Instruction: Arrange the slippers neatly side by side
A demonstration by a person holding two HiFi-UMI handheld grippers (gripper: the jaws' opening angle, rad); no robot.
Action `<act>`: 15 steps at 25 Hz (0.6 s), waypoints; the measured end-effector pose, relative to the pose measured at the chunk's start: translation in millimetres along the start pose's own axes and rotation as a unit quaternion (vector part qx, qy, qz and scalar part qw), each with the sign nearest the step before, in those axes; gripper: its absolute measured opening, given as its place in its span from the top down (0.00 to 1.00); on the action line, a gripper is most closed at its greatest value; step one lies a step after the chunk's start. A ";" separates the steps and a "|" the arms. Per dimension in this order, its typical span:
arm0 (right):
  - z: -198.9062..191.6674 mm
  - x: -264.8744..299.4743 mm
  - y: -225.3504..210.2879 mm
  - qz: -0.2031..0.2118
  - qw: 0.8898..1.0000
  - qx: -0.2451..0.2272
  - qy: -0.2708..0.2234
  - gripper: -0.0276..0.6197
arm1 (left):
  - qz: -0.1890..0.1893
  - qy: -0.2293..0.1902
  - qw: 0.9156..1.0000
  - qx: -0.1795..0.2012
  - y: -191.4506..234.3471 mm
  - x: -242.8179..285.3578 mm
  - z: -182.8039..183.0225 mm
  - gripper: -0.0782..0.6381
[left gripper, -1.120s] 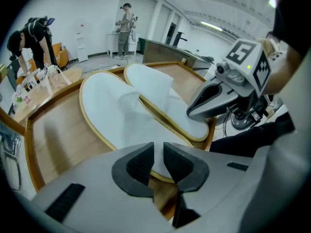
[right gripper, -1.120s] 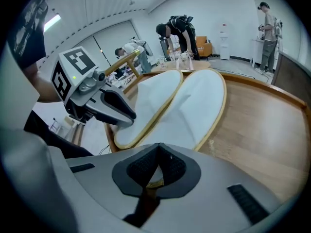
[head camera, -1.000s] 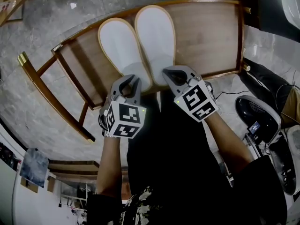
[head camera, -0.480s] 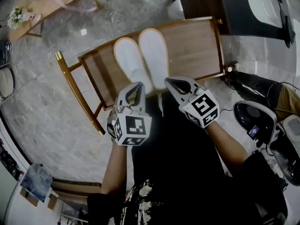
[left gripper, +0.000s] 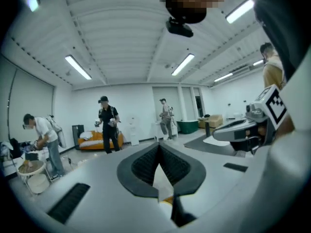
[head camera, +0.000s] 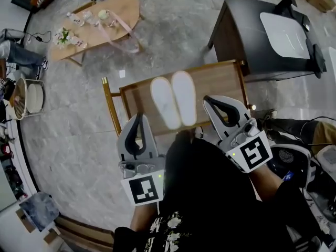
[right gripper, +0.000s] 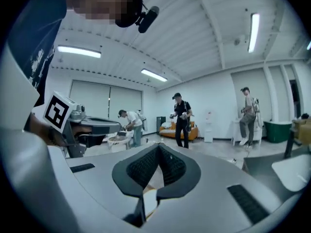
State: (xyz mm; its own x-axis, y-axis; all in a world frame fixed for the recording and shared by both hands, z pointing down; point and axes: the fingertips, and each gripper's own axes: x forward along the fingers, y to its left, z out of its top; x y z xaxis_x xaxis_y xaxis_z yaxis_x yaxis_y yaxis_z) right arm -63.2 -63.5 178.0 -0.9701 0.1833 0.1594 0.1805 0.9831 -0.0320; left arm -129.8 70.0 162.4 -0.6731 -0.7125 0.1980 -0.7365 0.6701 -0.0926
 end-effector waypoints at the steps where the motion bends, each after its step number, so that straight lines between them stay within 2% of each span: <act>1: 11.2 -6.4 -6.6 -0.017 1.000 -0.011 -0.007 0.96 | 0.018 -0.022 1.000 0.003 4.6 -3.3 13.7 0.89; 4: 45.6 -29.1 -14.7 -0.059 0.997 -0.033 -0.042 0.96 | 0.055 -0.068 0.996 0.006 13.2 -20.8 49.3 0.89; 8: 78.4 -48.2 -16.4 -0.073 0.992 -0.051 -0.087 0.96 | 0.062 -0.092 0.993 0.025 8.0 -33.4 74.7 0.89; 11: 85.4 -61.2 -20.2 -0.079 0.990 -0.063 -0.097 0.96 | 0.068 -0.097 0.992 0.038 1.0 -38.1 84.0 0.89; 15: 75.7 -77.2 -31.2 -0.096 0.989 -0.066 -0.088 0.96 | 0.068 -0.102 0.991 0.057 -14.6 -42.1 85.6 0.89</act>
State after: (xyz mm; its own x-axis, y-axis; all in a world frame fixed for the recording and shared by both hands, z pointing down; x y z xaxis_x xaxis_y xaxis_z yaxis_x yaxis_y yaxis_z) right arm -6.3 -108.5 92.0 -0.9997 0.0012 -0.0240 -0.0015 0.9936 0.1132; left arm -96.5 72.3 71.9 -0.7577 -0.6522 -0.0237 -0.6330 0.7433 -0.2164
